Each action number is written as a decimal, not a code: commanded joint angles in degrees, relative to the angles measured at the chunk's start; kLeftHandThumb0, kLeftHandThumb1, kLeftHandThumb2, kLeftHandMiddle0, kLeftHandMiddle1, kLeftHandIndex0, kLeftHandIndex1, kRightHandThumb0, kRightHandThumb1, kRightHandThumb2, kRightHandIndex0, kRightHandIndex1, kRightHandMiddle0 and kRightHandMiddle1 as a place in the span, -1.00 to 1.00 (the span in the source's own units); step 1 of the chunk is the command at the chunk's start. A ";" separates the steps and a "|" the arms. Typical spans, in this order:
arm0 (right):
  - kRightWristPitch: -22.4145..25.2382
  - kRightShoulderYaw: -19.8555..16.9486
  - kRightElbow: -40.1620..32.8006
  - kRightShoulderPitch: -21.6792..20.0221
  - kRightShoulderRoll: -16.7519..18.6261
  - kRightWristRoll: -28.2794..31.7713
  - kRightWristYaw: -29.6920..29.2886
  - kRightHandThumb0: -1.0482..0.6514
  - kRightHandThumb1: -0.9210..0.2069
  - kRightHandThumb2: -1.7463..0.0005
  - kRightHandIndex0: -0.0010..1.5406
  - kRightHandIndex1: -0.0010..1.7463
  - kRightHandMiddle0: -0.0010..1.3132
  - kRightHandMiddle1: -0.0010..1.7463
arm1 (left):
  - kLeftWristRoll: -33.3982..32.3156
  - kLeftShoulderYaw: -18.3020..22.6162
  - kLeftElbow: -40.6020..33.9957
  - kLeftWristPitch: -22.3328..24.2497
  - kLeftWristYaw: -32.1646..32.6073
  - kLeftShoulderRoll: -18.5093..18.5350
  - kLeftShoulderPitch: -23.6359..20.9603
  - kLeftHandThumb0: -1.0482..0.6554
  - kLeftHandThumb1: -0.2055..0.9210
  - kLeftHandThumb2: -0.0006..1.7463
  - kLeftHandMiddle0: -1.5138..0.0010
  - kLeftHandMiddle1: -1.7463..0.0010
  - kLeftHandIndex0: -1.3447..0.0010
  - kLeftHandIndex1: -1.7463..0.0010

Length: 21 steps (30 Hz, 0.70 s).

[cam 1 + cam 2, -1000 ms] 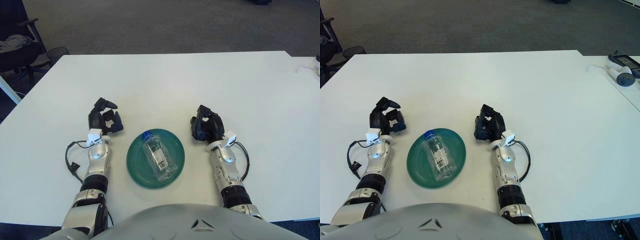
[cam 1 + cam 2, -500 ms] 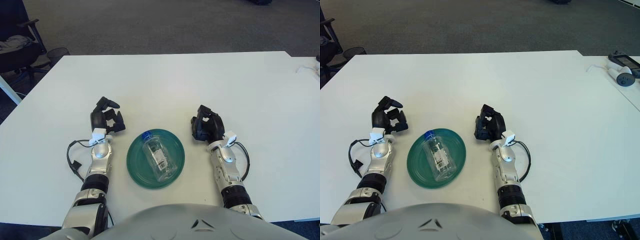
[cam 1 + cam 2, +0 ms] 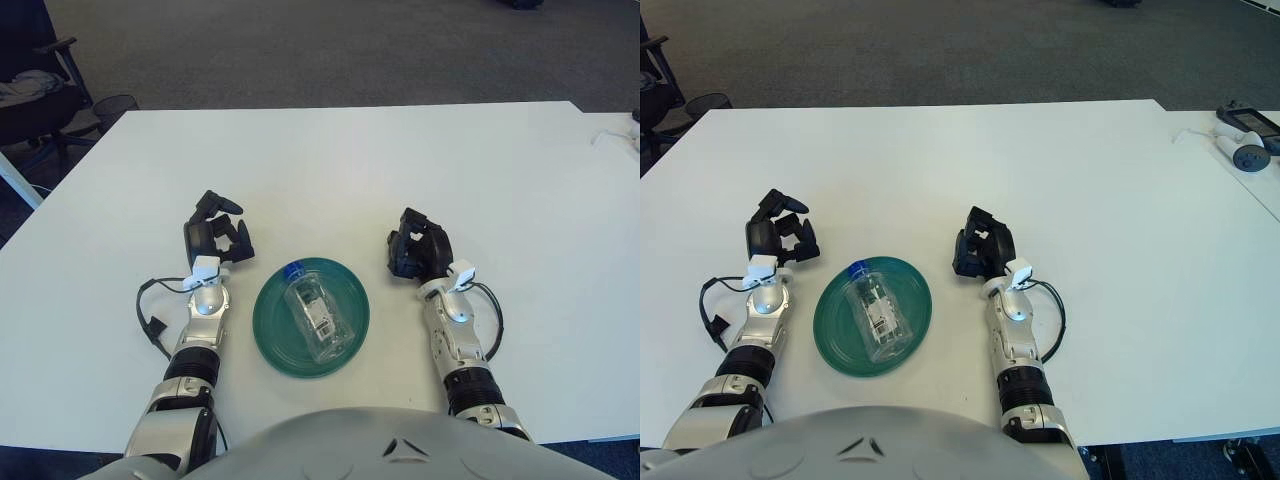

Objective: Put the bottle into the plate.

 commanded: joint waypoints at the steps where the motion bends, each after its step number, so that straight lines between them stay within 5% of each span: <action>1: 2.65 -1.43 3.82 3.09 -0.73 -1.07 -2.63 0.18 0.24 -0.62 0.68 1.00 0.62 1.00 | 1.37 -2.55 6.09 -1.25 1.42 -5.52 8.08 -0.44 -0.47 0.82 -0.72 -1.00 -0.18 -1.00; 21: 0.96 -2.59 4.70 -0.70 -1.25 -1.74 -3.50 0.16 0.20 -0.60 0.69 1.00 0.61 1.00 | 0.05 -2.90 4.90 -0.77 1.60 -6.45 7.20 -0.44 -0.48 0.83 -0.71 -1.00 -0.19 -1.00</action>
